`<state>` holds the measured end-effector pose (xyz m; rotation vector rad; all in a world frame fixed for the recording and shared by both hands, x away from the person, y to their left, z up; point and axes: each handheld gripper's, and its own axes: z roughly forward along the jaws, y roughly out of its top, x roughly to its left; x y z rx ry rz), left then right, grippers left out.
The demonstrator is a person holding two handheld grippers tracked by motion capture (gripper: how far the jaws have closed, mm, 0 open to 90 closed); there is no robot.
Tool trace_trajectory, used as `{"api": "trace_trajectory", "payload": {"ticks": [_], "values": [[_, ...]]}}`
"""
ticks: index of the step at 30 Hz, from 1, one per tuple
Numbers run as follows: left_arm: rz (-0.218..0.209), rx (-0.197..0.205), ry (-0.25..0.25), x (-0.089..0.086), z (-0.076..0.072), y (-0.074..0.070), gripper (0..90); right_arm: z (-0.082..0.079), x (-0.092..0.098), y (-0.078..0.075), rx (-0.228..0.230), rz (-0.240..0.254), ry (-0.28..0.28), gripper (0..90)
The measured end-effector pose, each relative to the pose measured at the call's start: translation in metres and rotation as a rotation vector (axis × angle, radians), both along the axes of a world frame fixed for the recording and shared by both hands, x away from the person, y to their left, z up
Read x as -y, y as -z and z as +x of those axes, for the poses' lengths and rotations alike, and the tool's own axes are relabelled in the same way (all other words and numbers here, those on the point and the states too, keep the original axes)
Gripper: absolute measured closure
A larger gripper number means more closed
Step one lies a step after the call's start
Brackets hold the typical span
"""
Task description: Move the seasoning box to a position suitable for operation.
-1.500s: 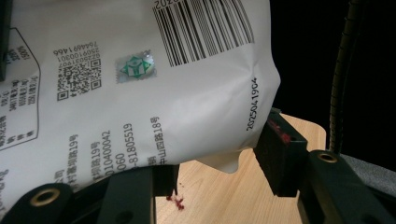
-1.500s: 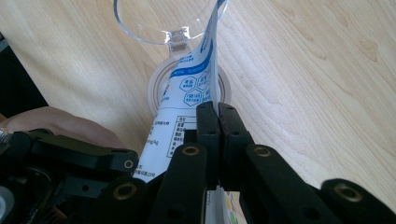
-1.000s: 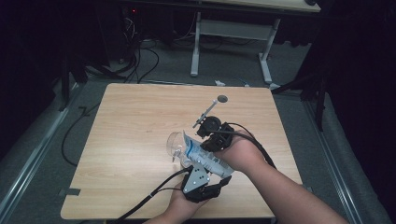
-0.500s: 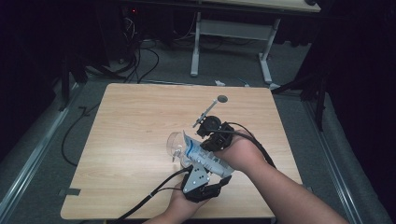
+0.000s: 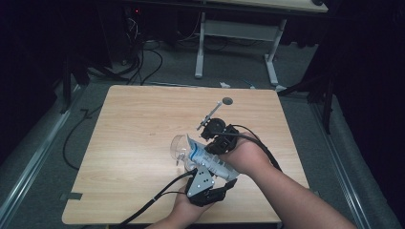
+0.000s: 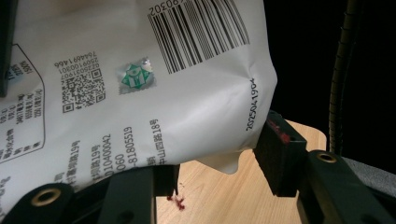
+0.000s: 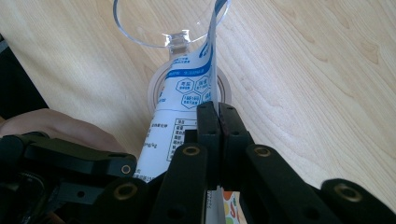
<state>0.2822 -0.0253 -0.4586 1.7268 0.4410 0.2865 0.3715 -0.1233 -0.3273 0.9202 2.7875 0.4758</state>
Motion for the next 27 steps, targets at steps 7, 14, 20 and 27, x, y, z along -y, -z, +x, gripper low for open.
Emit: {"api": "trace_trajectory", "payload": {"ticks": [7, 14, 20, 27], "values": [[0.000, 0.000, -0.002, -0.0004, -0.0001, -0.0001, 54.3, 0.0001, -0.0009, 0.0004, -0.001, -0.002, -0.001, 89.7], [-0.002, -0.002, -0.002, -0.0003, -0.0003, 0.0000, 54.0, 0.0002, -0.0014, 0.0006, 0.000, -0.006, -0.003, 89.7], [-0.006, -0.004, -0.005, -0.0005, -0.0004, -0.0005, 53.4, 0.0008, -0.0024, 0.0013, -0.002, 0.000, -0.004, 89.7], [-0.004, -0.004, -0.003, -0.0009, -0.0005, 0.0002, 52.5, 0.0015, -0.0038, 0.0021, -0.002, -0.006, -0.006, 89.8]]}}
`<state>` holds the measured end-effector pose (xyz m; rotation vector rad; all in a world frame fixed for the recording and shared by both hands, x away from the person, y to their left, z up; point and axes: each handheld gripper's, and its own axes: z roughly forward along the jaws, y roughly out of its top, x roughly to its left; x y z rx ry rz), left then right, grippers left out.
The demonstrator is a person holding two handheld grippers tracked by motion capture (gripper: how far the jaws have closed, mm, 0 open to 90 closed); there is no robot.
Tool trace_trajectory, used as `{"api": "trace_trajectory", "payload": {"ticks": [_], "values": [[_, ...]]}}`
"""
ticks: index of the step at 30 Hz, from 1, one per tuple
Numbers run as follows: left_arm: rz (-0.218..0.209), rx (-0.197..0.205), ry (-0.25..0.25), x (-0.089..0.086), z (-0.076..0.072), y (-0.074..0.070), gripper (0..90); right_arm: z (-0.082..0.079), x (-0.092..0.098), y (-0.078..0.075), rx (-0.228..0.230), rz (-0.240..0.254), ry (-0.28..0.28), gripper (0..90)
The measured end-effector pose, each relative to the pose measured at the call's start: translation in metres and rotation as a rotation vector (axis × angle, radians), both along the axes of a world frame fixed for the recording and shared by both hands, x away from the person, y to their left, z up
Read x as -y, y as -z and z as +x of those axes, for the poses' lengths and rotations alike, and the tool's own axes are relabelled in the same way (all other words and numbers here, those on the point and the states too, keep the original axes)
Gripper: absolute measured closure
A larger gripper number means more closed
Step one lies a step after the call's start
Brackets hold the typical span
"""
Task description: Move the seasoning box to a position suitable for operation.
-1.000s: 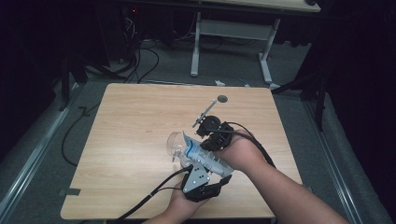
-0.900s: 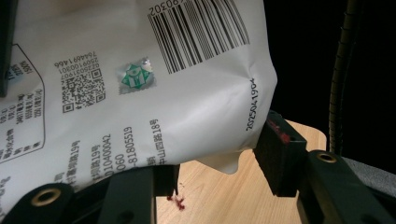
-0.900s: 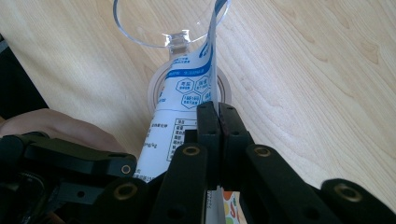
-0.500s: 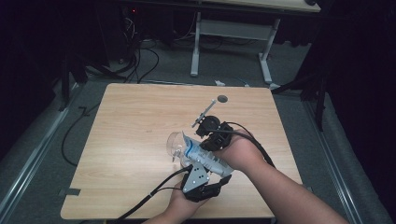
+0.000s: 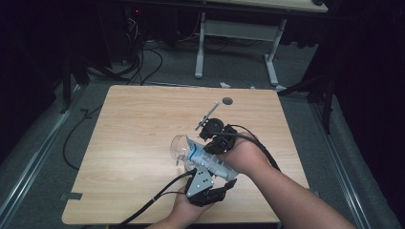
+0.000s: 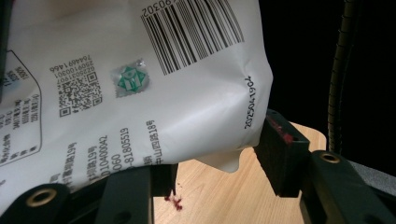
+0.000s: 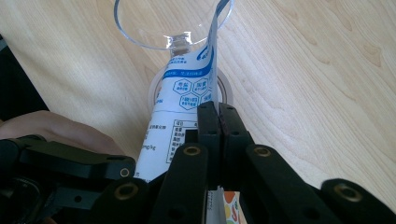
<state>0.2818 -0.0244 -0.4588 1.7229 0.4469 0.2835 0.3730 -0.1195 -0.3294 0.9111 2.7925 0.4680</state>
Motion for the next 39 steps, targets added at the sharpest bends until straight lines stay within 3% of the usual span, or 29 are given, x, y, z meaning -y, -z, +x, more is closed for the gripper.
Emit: {"api": "trace_trajectory", "payload": {"ticks": [39], "values": [[-0.007, -0.006, 0.008, 0.0014, -0.0035, 0.0028, 51.0, -0.0007, -0.0003, 0.0017, 0.003, -0.017, -0.001, 90.0]]}}
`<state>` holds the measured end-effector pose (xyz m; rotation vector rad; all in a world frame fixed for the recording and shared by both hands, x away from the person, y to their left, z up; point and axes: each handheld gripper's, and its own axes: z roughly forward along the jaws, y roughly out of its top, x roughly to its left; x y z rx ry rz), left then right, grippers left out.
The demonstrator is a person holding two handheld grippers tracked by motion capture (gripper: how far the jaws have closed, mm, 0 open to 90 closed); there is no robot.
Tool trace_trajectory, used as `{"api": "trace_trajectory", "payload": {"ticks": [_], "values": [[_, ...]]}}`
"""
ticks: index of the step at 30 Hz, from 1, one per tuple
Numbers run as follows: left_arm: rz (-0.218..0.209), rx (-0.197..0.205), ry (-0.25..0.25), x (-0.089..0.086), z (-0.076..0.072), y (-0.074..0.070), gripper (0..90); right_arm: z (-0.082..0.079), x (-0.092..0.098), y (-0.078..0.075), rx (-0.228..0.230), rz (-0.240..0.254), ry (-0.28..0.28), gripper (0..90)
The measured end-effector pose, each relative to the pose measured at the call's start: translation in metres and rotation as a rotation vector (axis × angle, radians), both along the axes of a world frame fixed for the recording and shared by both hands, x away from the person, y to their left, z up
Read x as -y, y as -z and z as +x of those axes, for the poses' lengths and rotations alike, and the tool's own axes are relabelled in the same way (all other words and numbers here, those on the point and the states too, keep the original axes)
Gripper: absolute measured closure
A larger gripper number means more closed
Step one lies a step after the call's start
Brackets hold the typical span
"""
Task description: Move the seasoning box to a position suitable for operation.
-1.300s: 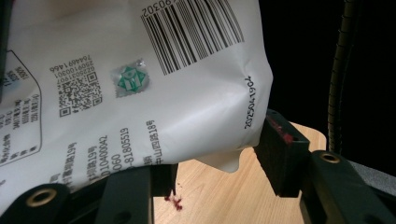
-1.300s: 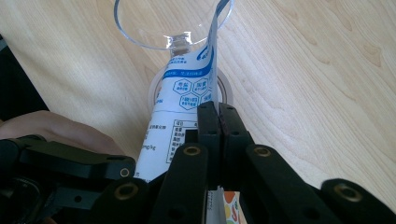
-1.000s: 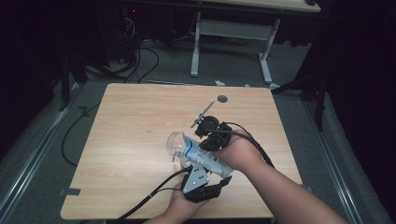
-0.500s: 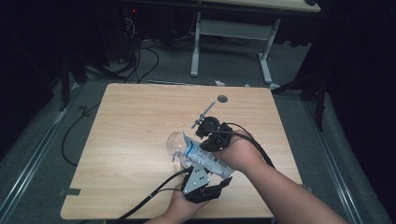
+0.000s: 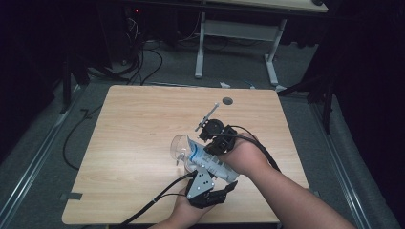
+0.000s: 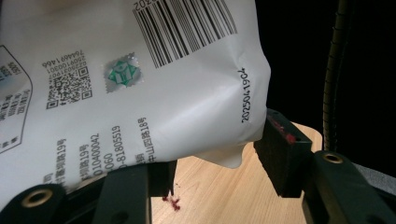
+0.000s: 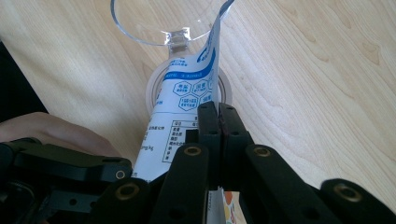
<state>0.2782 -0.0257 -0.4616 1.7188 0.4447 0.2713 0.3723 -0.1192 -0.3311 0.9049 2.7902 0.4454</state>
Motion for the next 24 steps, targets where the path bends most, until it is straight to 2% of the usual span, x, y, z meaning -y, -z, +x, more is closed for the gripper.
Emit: {"api": "trace_trajectory", "payload": {"ticks": [24], "values": [[0.017, 0.016, 0.006, 0.0006, -0.0004, 0.0031, 51.9, -0.0010, 0.0036, 0.0019, 0.000, 0.014, 0.006, 90.0]]}}
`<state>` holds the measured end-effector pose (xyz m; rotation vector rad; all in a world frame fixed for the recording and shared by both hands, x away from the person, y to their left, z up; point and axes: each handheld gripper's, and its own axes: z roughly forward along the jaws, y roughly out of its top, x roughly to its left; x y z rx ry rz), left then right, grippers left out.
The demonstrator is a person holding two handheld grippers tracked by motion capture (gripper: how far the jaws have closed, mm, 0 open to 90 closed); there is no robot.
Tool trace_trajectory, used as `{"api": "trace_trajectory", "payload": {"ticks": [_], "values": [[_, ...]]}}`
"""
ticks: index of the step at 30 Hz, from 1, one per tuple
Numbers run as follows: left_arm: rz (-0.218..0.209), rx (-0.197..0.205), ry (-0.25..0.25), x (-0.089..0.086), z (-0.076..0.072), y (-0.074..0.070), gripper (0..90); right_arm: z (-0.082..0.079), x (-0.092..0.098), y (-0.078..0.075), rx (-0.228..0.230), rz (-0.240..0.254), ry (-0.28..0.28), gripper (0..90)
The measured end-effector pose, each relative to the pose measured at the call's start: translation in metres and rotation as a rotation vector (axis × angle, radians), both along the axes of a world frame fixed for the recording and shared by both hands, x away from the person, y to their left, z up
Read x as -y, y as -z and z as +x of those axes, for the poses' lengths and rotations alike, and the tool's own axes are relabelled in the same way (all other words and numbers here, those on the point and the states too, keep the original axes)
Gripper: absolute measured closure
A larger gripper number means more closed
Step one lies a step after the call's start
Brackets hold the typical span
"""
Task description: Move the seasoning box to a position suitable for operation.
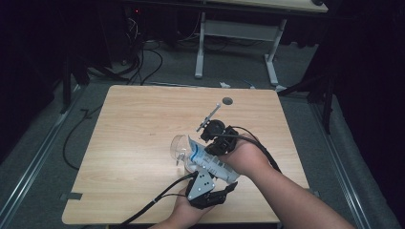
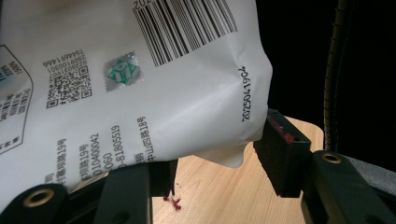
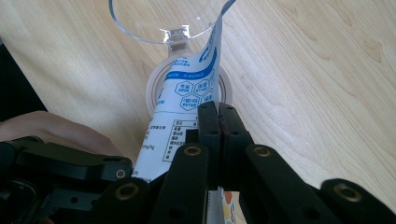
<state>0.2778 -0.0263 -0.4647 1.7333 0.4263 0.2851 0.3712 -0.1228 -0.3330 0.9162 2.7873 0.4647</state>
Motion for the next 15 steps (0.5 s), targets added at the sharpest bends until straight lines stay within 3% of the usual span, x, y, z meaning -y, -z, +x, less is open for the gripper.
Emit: {"api": "trace_trajectory", "payload": {"ticks": [15], "values": [[0.011, -0.002, 0.005, 0.0002, -0.0012, 0.0032, 52.3, -0.0010, 0.0030, 0.0030, -0.009, 0.010, 0.002, 90.0]]}}
